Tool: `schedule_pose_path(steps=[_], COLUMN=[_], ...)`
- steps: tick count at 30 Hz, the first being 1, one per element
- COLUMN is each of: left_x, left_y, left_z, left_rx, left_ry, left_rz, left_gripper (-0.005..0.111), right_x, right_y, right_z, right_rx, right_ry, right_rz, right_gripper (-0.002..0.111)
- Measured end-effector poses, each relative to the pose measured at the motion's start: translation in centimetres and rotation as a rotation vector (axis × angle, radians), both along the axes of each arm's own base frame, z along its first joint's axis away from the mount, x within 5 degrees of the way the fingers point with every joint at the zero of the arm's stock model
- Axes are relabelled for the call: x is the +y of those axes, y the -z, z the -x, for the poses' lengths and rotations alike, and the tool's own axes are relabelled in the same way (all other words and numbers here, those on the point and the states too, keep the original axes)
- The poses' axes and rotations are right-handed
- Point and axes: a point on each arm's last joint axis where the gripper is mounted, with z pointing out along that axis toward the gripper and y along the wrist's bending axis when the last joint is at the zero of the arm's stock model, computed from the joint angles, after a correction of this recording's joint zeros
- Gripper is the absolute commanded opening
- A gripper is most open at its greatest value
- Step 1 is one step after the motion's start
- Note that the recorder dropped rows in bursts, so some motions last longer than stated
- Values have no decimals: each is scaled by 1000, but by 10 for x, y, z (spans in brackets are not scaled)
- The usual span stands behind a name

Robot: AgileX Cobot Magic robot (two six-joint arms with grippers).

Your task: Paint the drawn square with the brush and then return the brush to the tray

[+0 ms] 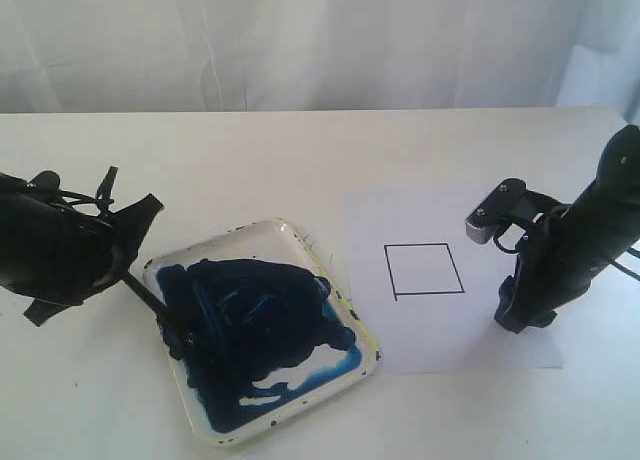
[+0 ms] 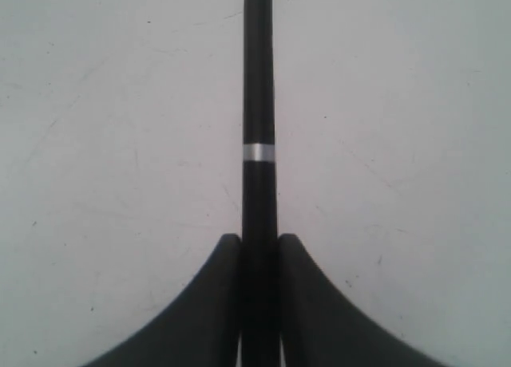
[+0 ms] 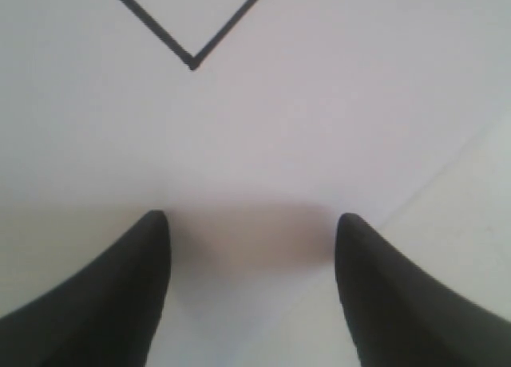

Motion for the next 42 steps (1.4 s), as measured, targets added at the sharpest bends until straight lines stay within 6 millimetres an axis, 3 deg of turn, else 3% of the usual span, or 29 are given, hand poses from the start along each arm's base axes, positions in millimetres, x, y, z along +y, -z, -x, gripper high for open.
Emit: schedule_pose_path(steps=[7,15,27,32,42], left_x=[0,-1,-3,-7,-23], left_y=[0,-1,-6,-30,-118], left_z=[0,-1,-4,-4,-1], left_rx=[-3,-13,-48,-121,-269], left_ry=[6,31,124,246,720], left_rz=[-4,-20,-78,-118,-429], left_gripper=[23,47,47,47,36], right_x=[0,0,0,0,0], right_y=[0,0,0,0,0], right_z=[0,0,0,0,0], right_rx=[0,0,-1,-1,-3], right_ry=[0,0,0,0,0], right_rz=[0,0,0,0,0], right_gripper=[57,57,57,57,57])
